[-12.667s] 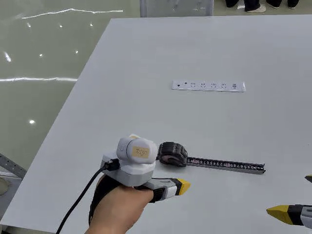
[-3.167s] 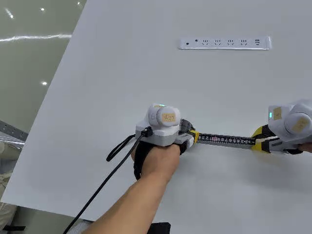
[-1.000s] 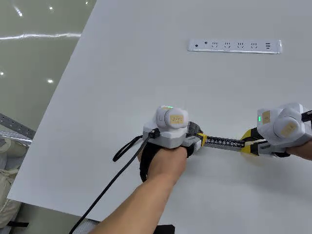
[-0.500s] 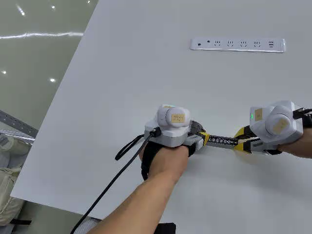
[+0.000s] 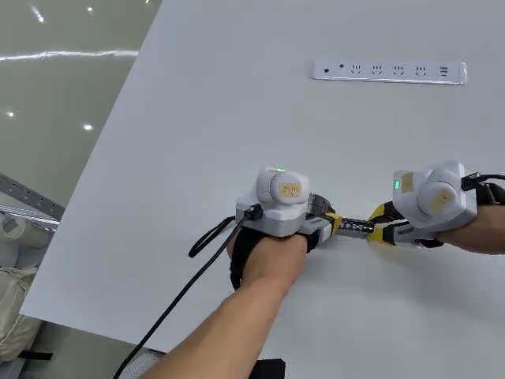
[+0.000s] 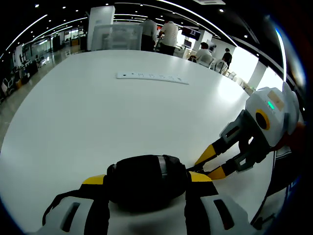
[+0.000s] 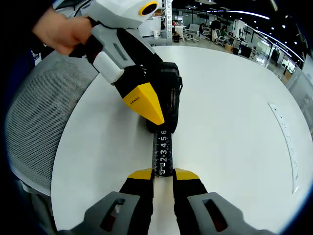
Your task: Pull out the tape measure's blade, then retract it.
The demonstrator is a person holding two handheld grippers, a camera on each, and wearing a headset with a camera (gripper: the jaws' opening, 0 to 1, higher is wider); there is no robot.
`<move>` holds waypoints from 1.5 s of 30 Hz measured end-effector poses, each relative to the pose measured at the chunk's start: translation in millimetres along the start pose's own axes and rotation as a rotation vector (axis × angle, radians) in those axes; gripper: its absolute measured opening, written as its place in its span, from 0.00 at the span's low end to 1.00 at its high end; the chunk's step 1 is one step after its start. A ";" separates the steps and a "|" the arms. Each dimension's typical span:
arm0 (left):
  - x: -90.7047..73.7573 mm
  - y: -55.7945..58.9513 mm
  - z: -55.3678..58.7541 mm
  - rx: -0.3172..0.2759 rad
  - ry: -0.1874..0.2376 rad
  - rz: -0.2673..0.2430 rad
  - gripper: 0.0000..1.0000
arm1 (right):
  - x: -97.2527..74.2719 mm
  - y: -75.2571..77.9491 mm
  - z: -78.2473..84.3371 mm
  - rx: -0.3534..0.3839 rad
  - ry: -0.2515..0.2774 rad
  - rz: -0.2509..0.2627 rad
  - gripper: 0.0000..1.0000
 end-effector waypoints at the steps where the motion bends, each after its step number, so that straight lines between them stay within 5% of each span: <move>1: -0.1 -0.1 0.1 -0.002 0.000 0.001 0.59 | 0.5 0.2 -0.5 0.000 0.001 0.000 0.10; 45: 2.6 -2.1 1.5 -0.010 0.002 0.007 0.59 | 24.5 4.7 -28.1 -0.006 0.039 -0.018 0.10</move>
Point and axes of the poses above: the centre of the closed fingertips' face, and the gripper's own axes: x roughly forward along the fingers, y roughly to its right, z roughly out of its underside, the point moved 7 cm from there along -x, roughly backward along the fingers, and after that the axes turned 3 degrees about z, right-handed, at the moved point
